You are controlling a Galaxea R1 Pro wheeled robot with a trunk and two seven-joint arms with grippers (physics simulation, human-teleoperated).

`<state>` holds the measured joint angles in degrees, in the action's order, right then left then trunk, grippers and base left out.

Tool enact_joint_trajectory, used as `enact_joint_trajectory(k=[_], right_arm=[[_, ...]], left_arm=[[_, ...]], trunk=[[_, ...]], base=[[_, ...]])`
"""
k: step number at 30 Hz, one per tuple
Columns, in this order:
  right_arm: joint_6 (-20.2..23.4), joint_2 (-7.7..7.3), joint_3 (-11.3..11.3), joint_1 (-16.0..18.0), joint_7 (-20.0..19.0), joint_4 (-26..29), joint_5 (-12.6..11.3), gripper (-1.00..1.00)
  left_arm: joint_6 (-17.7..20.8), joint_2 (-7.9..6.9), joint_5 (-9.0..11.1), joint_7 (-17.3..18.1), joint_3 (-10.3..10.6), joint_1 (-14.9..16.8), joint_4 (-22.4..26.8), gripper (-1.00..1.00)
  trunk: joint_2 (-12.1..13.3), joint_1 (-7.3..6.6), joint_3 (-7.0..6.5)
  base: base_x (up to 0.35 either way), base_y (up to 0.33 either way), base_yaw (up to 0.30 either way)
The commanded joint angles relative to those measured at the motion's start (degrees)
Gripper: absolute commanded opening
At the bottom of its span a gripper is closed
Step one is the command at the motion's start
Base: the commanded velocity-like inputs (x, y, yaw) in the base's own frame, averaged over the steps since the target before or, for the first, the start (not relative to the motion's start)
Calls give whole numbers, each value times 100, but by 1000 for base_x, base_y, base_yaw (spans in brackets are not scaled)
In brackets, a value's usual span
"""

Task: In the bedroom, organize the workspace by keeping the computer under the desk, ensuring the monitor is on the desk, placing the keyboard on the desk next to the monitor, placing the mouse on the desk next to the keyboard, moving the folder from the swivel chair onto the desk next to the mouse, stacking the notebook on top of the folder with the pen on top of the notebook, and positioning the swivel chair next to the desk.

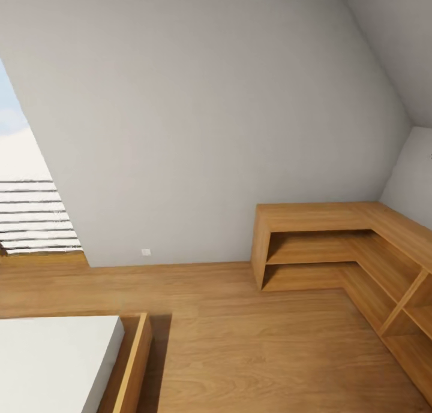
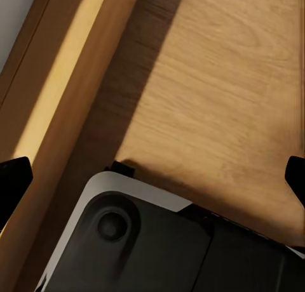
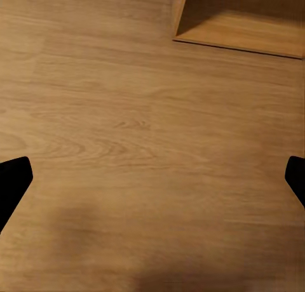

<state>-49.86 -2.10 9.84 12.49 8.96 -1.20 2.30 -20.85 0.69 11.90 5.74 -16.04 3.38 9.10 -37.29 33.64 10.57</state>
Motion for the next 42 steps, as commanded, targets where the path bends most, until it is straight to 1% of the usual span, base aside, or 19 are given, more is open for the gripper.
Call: enact_joint_trajectory(k=[1,9,21,42], right_arm=[[-13,0,44,8,60,-13,25,100],[-15,5,44,8,60,-12,25,100],[-7,8,44,8,62,-12,25,100],[1,26,45,8,67,-19,25,100]], left_arm=[[-7,1,58,59,-30,4,-4,100],[-7,1,58,59,-28,4,-4,100],[-7,1,58,59,-30,4,-4,100],[-7,1,58,59,-30,4,-4,100]], trunk=[[-6,5,1],[-6,5,-42],[-6,5,-50],[-6,5,-51]], base=[[335,-5,-118],[335,-65,-119],[334,-118,-19],[288,-199,-1]])
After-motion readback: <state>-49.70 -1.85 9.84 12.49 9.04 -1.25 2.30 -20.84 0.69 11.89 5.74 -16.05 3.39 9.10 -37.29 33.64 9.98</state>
